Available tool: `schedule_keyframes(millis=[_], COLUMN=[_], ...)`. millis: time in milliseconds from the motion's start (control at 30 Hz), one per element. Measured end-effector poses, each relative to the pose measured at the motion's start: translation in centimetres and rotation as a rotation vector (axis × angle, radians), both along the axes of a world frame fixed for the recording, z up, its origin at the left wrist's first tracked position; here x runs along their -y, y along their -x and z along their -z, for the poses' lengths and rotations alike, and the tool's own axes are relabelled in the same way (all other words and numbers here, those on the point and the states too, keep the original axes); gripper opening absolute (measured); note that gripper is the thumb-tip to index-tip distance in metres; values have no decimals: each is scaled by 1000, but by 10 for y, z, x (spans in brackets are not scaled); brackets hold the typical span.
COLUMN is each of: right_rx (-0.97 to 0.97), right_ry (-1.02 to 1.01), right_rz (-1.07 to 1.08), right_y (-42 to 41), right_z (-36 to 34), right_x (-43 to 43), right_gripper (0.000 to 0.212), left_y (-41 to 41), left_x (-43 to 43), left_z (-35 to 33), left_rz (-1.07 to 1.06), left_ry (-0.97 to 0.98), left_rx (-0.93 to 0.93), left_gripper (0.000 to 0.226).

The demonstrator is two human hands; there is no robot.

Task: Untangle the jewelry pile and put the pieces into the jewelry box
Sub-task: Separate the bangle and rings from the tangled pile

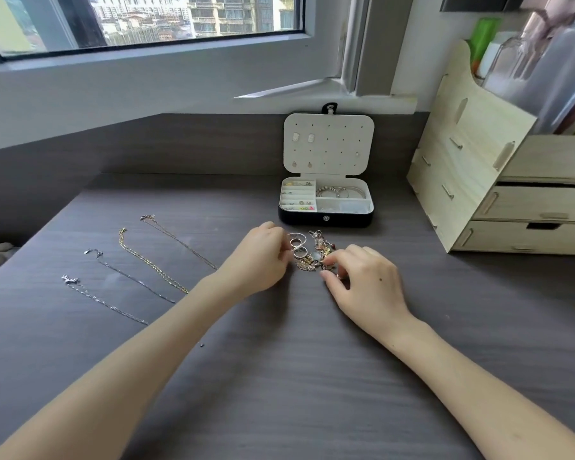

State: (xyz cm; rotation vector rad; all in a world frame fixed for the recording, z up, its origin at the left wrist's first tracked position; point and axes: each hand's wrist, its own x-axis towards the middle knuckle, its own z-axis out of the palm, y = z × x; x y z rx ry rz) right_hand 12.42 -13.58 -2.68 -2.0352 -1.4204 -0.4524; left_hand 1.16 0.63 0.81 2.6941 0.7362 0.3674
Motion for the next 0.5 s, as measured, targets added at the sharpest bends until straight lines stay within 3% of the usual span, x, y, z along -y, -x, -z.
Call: schedule_keyframes(millis=[133,267,500], right_rx=[7,0,-10], right_ry=[-13,-19,-24], right_rz=[4,0,4], right_y=[1,0,1], right_z=[0,0,-1], right_x=[0,0,0], right_gripper=[11,10,8], left_y=[6,14,30], left_x=[-9,-14,-14], left_z=[-11,-21,-27], left_rz=[-65,-93,-8], left_ry=[178,584,843], left_rx=[119,314,492], left_gripper=[10,12,12])
